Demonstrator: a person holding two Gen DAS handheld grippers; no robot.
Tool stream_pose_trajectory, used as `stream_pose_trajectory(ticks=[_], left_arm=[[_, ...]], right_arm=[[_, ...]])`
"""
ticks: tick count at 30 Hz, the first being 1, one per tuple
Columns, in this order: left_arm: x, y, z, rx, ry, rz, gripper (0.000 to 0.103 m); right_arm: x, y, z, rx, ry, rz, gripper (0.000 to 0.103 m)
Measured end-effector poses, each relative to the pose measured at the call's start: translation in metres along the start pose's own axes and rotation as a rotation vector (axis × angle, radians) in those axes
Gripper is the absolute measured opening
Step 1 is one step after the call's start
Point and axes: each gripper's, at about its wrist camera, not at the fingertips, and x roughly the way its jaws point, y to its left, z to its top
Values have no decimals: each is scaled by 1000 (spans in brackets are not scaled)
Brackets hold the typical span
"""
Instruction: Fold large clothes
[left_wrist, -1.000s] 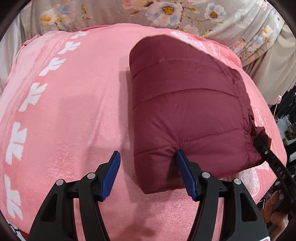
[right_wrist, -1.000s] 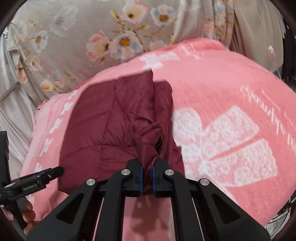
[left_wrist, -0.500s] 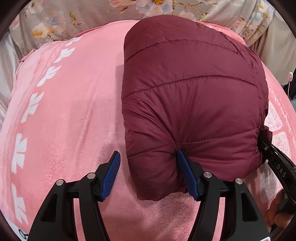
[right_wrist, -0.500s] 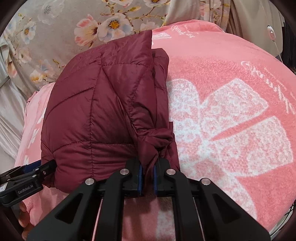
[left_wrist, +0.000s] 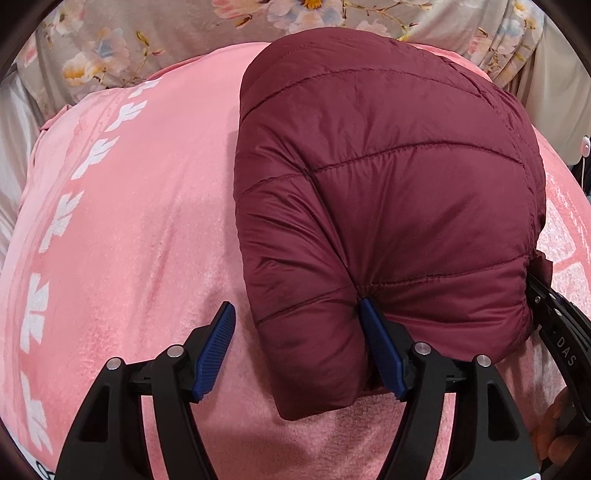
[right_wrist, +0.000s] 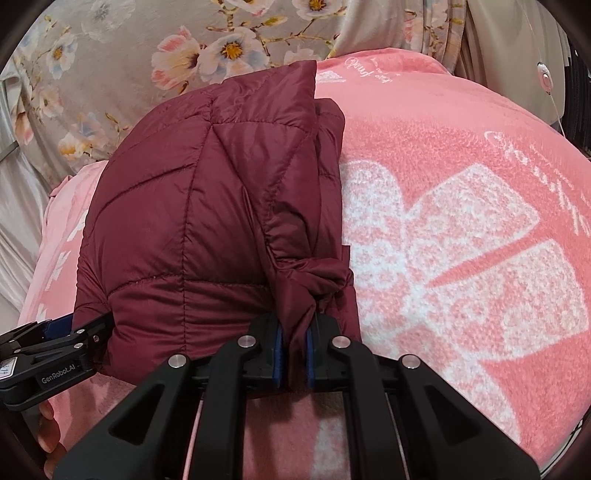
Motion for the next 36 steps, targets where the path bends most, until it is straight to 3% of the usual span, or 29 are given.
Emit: stream_pose_trajectory(ticks=[5, 7, 11, 14, 16, 18, 23, 24, 25, 26, 28, 36], left_arm=[[-23, 24, 7, -55, 24, -108, 65], [-45, 39, 20, -78, -39, -130, 65], [-75, 55, 68, -99, -163, -106, 65], [-71, 52, 111, -115, -182, -81, 65], [-61, 47, 135, -123, -168, -85, 65], [-44, 37, 155, -120, -136, -84, 65], [-5, 21, 181, -111, -94, -47, 65], [6, 17, 185, -113, -80, -42, 65], [14, 15, 189, -113, -70, -39, 65], [23, 11, 191, -110, -60, -39, 65], [41, 1, 191, -90, -47, -30, 67], [72, -27, 182, -25, -107, 42, 73]], right_arm=[[-27, -14, 13, 54, 15, 42, 13], [-48, -17, 29, 59, -38, 63, 19], [-70, -16, 82, 95, -118, 141, 38], [-60, -9, 125, 122, -129, 183, 45], [-37, -4, 153, 144, -103, 192, 52], [-10, 2, 172, 170, -63, 172, 52], [54, 4, 183, 216, 38, 113, 50], [65, 7, 181, 195, 52, 108, 45], [71, 9, 178, 173, 53, 97, 27], [76, 12, 173, 141, 42, 67, 17], [78, 13, 165, 101, 15, 37, 10], [101, 0, 142, 72, -24, -11, 8]])
